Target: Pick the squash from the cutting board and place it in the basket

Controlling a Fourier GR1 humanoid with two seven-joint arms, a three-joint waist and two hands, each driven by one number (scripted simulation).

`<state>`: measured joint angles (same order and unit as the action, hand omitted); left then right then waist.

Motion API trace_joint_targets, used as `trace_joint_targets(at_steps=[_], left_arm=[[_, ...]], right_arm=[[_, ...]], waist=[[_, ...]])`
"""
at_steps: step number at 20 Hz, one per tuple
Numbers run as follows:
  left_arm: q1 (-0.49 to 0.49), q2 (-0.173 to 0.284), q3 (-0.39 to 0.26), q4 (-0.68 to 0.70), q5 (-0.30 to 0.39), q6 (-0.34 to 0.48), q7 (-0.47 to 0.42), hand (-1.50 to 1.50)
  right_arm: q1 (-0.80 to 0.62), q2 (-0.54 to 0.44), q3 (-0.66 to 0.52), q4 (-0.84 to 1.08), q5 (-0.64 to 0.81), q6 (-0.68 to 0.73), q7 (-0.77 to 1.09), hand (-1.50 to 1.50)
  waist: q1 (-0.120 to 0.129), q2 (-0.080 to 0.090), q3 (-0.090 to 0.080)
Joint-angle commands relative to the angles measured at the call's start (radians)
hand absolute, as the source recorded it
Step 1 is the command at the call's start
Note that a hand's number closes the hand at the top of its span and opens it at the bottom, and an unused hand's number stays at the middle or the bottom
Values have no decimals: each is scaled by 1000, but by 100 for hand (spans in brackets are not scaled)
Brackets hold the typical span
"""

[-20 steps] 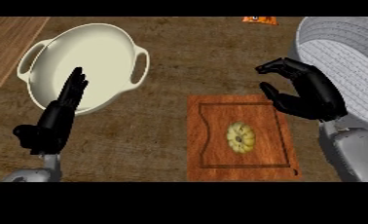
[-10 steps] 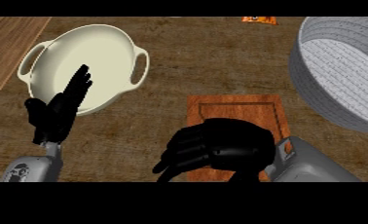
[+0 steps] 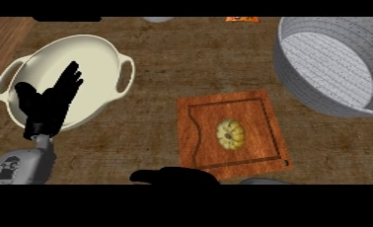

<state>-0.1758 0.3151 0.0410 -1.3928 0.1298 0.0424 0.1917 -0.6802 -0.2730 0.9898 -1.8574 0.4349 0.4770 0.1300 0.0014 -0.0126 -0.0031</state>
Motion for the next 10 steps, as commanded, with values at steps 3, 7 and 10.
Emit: trace_joint_targets(at_steps=[3,7,10], left_arm=[[-13,12,12,-3,9,-7,22,0],[-35,22,24,18,6,-12,20,0],[-20,19,20,-18,11,-15,39,0]], right_arm=[[-255,2,-64,-49,186,152,272,-150],[-336,111,-166,-45,64,393,454,-150],[-374,163,-200,62,-33,547,498,-150]], waist=[[-13,-9,-1],[-14,1,1],[-3,2,1]])
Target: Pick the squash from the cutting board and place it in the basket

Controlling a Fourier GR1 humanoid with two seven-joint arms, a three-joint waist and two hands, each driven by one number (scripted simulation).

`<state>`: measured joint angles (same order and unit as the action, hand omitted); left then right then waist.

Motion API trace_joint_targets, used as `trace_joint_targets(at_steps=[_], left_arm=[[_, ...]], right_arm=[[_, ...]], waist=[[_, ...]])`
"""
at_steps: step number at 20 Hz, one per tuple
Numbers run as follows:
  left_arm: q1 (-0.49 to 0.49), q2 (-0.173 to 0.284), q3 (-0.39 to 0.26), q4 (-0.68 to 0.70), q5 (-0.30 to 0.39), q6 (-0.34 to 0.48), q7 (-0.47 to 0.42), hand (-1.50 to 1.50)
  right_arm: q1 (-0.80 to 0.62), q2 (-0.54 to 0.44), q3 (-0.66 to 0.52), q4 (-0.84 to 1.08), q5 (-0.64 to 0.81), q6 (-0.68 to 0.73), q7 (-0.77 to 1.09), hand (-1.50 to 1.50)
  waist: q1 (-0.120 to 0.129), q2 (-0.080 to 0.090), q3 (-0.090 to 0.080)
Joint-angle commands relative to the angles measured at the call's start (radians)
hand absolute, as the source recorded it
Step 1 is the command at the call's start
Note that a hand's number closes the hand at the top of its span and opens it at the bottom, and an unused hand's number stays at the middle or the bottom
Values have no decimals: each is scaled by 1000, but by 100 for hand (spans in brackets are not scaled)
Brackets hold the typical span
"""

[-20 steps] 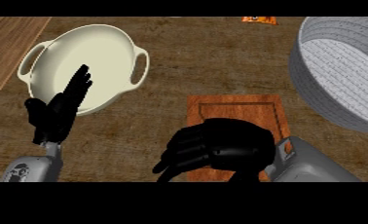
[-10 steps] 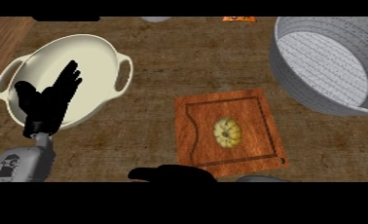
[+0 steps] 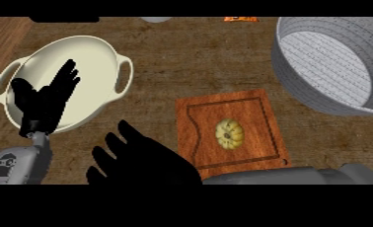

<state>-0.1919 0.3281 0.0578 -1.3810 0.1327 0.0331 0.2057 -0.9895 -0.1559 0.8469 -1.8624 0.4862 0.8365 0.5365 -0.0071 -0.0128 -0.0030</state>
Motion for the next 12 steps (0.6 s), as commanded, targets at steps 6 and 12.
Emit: trace_joint_targets(at_steps=[6,12], left_arm=[[6,31,43,30,20,-41,-17,0],[7,30,50,-6,11,-35,8,0]], right_arm=[[-78,35,-219,50,-286,392,194,-150],[33,-67,-354,-35,-471,429,222,-150]], waist=[[-8,4,1],[-8,5,3]])
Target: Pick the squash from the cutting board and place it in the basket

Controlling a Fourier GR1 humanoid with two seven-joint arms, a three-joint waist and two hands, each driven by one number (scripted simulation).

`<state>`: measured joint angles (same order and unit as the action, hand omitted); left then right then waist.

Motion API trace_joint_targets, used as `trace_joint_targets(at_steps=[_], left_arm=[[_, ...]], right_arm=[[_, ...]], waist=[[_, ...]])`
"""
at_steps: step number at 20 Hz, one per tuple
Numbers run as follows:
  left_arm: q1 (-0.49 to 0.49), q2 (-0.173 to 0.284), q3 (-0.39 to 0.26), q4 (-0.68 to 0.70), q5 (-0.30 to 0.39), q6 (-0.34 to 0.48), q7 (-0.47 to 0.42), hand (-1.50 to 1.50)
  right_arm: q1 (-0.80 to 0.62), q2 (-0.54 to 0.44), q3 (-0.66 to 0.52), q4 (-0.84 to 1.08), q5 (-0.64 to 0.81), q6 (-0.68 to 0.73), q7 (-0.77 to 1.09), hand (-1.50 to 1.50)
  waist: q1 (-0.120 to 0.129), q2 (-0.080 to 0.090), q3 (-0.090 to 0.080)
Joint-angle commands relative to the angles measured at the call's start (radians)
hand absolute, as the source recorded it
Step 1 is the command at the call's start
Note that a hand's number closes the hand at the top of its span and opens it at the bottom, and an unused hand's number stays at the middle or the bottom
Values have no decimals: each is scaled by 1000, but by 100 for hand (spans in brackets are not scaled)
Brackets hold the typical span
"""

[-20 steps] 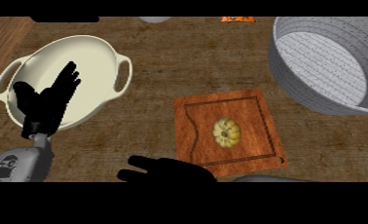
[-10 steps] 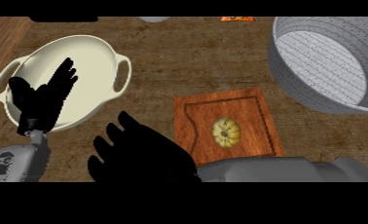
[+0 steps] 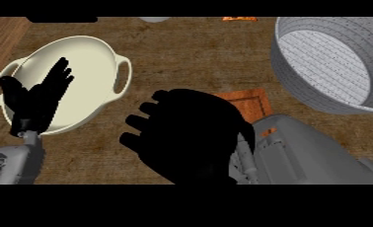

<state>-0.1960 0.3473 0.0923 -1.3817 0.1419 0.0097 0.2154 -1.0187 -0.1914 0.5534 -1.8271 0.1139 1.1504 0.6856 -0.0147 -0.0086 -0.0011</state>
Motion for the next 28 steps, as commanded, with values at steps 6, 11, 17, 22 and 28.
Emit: trace_joint_targets(at_steps=[6,11,17,22,28], left_arm=[[-31,-10,3,-8,-11,-13,42,0],[-64,-3,13,4,-8,-34,44,0],[17,-55,-20,-8,-42,-24,-30,0],[-80,-33,14,0,-18,-15,74,0],[10,-24,35,-28,-6,-60,-4,0]], right_arm=[[150,-121,-180,-127,-96,119,-87,-150],[295,-114,-99,-153,150,51,-260,-150],[367,-213,-39,-130,369,-126,-556,-150],[430,-156,60,38,494,-342,-686,-150],[467,-222,175,272,730,-551,-882,-150]], waist=[[13,8,2],[28,15,3],[37,18,3],[26,15,2],[31,13,2]])
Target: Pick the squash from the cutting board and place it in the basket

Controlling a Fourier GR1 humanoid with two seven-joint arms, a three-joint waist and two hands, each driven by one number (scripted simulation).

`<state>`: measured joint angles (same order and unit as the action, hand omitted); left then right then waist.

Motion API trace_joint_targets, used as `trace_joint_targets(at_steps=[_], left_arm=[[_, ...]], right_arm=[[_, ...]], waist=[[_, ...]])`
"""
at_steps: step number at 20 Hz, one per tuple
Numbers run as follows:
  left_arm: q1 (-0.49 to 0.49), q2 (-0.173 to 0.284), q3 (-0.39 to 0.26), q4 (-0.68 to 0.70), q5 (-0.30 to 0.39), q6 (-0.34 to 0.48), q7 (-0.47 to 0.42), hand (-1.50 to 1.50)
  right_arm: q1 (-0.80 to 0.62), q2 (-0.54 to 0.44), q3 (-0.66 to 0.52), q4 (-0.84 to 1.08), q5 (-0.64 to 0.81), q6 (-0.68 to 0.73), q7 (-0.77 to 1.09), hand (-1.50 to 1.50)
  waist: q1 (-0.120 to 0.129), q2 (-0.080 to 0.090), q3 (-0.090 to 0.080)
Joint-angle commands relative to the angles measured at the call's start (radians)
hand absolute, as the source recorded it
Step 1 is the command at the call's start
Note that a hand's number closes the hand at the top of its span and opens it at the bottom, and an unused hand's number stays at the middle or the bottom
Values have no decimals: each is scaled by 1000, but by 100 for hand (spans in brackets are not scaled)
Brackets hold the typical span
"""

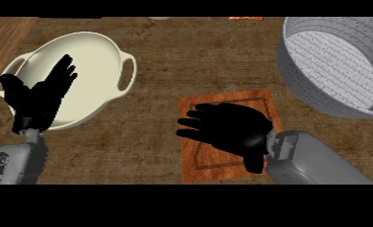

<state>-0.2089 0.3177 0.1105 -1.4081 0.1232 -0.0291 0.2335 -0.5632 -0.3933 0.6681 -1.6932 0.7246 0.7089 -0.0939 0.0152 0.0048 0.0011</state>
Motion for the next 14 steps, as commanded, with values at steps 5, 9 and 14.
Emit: trace_joint_targets(at_steps=[5,9,14], left_arm=[[-19,-40,2,94,-52,27,-83,0],[19,-21,15,25,-31,-13,-47,0],[-2,-13,31,-23,-21,-26,37,0]], right_arm=[[4,-25,66,239,212,-153,-182,-150],[-58,22,14,383,265,-166,-264,-150],[21,53,-11,337,330,-156,-292,-150]], waist=[[-12,-2,-1],[-7,-3,-1],[-11,-5,-1]])
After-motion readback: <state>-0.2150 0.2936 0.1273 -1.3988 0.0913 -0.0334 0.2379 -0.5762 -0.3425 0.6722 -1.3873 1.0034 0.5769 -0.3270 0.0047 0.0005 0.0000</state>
